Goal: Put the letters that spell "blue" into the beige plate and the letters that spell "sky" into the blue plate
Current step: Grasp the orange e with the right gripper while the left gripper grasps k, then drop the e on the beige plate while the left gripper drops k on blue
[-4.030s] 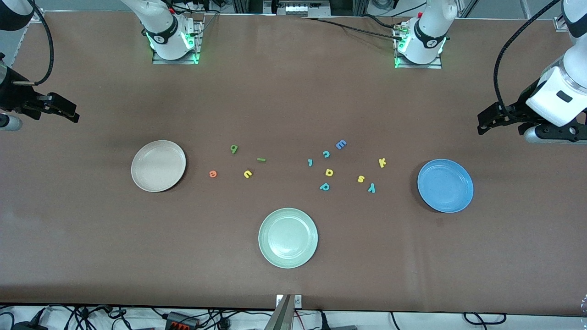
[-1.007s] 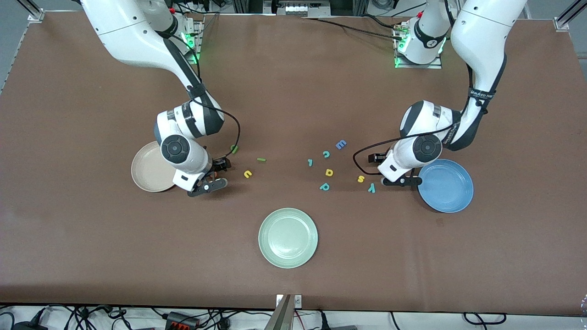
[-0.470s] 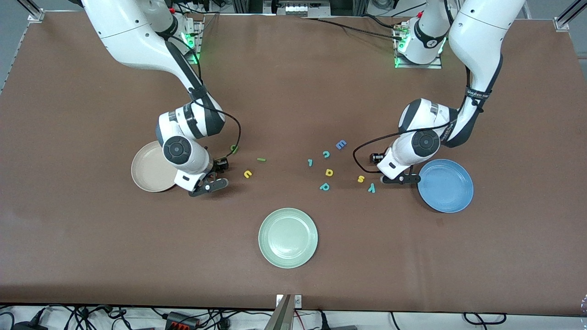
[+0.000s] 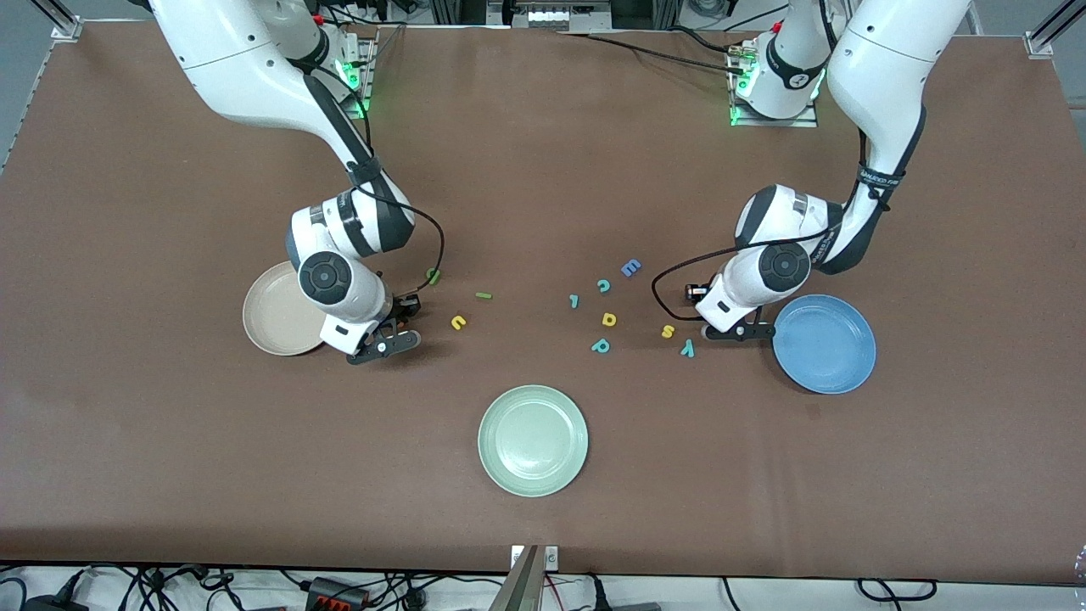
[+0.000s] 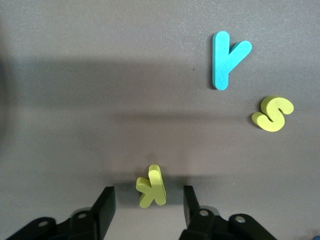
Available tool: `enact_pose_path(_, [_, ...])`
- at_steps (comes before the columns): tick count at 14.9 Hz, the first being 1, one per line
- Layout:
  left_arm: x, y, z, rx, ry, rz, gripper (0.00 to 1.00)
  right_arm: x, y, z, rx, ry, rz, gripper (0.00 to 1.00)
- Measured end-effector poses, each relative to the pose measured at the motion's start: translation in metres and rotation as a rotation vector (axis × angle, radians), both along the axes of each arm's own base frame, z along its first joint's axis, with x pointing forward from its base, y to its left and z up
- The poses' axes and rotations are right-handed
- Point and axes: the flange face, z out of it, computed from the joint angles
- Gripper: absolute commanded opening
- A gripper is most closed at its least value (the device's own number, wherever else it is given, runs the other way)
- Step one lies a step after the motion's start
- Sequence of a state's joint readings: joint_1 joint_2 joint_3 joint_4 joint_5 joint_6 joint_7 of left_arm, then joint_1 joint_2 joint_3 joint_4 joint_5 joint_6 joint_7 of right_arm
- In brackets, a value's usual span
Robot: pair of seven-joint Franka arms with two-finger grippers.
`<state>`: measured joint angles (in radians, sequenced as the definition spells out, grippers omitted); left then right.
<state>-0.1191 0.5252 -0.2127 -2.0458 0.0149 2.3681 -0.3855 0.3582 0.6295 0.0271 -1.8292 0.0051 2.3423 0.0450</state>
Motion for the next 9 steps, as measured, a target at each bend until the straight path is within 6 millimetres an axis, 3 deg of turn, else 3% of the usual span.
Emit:
enact_pose_path(3, [0.000, 0.000, 0.000, -0.001, -0.002, 0.000, 0.19, 0.010, -0.014, 0.020, -0.002, -0.014, -0.030, 0.01])
enact_pose_path(7, [0.000, 0.000, 0.000, 0.000, -0.001, 0.000, 0.12, 0.025, -0.086, 0.090, -0.020, 0.027, -0.138, 0.01])
enact_pose_path(9, [0.001, 0.001, 0.001, 0.002, 0.002, 0.001, 0.12, 0.019, -0.117, 0.102, -0.033, 0.071, -0.184, 0.01])
